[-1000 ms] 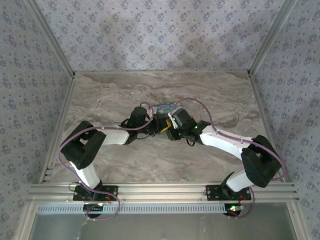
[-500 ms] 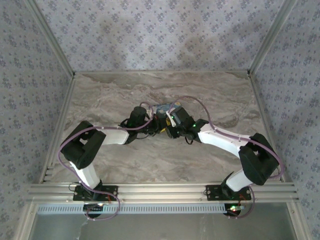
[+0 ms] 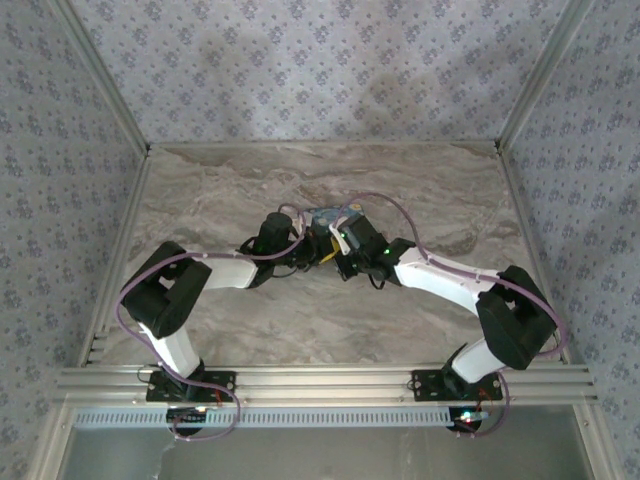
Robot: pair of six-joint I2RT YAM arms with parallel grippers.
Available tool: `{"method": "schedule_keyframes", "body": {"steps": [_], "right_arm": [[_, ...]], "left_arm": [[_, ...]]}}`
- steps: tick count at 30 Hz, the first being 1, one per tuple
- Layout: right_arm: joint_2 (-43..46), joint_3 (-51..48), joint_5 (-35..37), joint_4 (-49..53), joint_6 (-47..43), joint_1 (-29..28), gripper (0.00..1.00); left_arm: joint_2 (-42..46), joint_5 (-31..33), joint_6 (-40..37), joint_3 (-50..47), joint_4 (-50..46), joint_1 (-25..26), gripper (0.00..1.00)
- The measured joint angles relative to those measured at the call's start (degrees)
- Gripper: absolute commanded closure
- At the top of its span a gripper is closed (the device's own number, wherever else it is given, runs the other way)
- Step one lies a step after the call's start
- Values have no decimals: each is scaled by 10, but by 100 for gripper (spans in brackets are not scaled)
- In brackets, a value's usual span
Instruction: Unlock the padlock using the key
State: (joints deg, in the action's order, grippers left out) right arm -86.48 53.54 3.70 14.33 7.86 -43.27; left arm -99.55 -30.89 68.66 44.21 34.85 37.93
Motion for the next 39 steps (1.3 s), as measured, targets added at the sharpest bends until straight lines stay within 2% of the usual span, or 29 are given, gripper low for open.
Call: {"method": "schedule_keyframes", "body": {"steps": [8, 9, 10, 11, 12, 22, 29, 32, 34, 37, 39], "right_arm": [[0, 0, -2, 0, 0, 0, 100], [0, 0, -3, 0, 0, 1, 94], [0, 0, -5, 0, 0, 1, 78], [0, 0, -5, 0, 2, 2, 68], [0, 0, -5, 0, 2, 2, 62], [20, -23, -14, -13, 20, 14, 50], [23, -23, -16, -18, 19, 14, 58], [22, -23, -16, -19, 19, 14, 66], [19, -23, -16, -20, 18, 14, 75], [14, -23, -20, -23, 17, 14, 97], [14, -23, -22, -24, 12, 14, 100]], "left_arm": [[0, 0, 0, 0, 0, 0, 100], [0, 0, 0, 0, 0, 0, 100], [0, 0, 0, 0, -1, 0, 100], [0, 0, 0, 0, -1, 0, 100], [0, -1, 0, 0, -1, 0, 100], [0, -2, 0, -1, 6, 0, 100], [0, -4, 0, -1, 10, 0, 100], [0, -4, 0, -1, 10, 0, 100], [0, -5, 0, -1, 10, 0, 100], [0, -3, 0, -1, 10, 0, 100], [0, -1, 0, -1, 7, -1, 100]]}}
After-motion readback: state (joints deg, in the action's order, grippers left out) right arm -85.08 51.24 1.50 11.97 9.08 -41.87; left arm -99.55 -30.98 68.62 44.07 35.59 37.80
